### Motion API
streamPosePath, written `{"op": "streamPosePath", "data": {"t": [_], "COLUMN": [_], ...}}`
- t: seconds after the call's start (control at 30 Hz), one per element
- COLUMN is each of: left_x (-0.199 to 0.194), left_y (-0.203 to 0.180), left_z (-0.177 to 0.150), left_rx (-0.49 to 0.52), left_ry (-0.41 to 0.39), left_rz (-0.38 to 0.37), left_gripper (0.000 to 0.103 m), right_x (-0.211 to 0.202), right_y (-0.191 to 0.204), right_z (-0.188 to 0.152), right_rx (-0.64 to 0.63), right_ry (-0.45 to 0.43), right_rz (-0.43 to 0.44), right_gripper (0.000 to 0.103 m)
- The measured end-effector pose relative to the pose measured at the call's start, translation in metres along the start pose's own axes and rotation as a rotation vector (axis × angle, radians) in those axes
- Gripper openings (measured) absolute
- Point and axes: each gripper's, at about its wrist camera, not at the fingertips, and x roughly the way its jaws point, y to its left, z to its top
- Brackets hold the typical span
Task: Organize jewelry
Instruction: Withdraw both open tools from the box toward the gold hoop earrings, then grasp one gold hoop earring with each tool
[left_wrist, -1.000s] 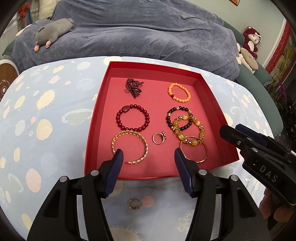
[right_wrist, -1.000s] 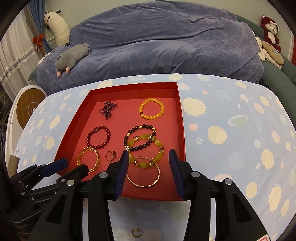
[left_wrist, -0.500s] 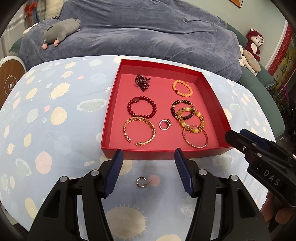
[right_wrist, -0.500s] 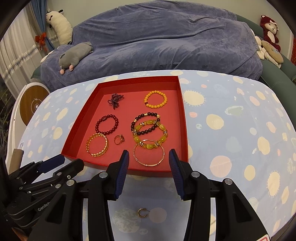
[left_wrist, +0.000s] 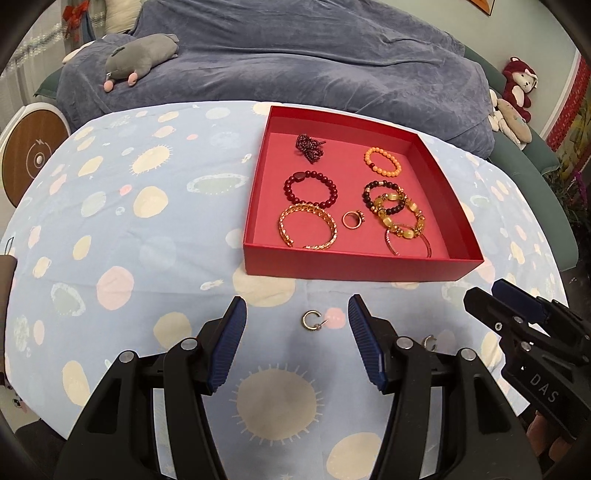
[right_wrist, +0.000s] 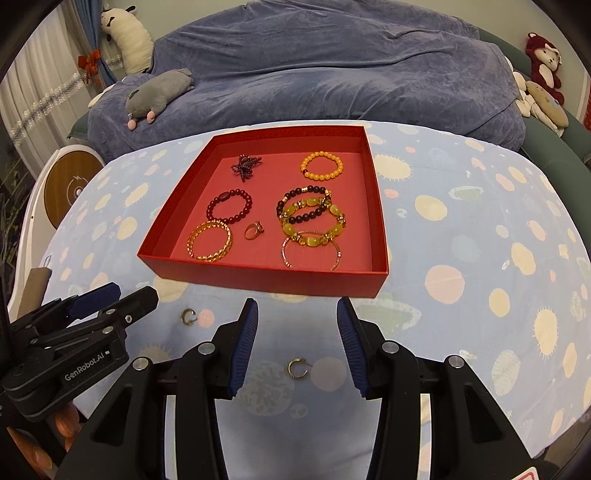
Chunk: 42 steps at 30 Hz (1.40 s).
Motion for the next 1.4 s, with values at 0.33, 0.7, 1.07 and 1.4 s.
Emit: {"op": "streamPosePath", "data": {"t": [0.33,0.7,1.07,1.4], "left_x": [0.004,0.015,0.021,0.028], "left_y": [0.008,0.005,0.003,0.006], "left_z": [-0.024,-0.035,-0.035,-0.032], "left_rx": [-0.001,0.006,0.011,0.002], "left_ry": [0.034,0.066,0.078,0.087], "left_rz": [0.021,0.023,0.022,0.024], "left_gripper": [0.055,0.055,0.055,0.055], "right_x": [0.008,0.026,0.044,0.053], "right_y": [0.001,-0.007,-0.005,0.001], "right_z": [-0.033,-0.045,-0.041,-0.04], "right_rx": [0.008,0.025,0.005,-0.043], "right_ry": [0.061,0.104,0.116,0.118], "right_rz": [0.01,0.003,-0.004,-0.019], "right_gripper": [0.044,0.044,0.041,0.025]}}
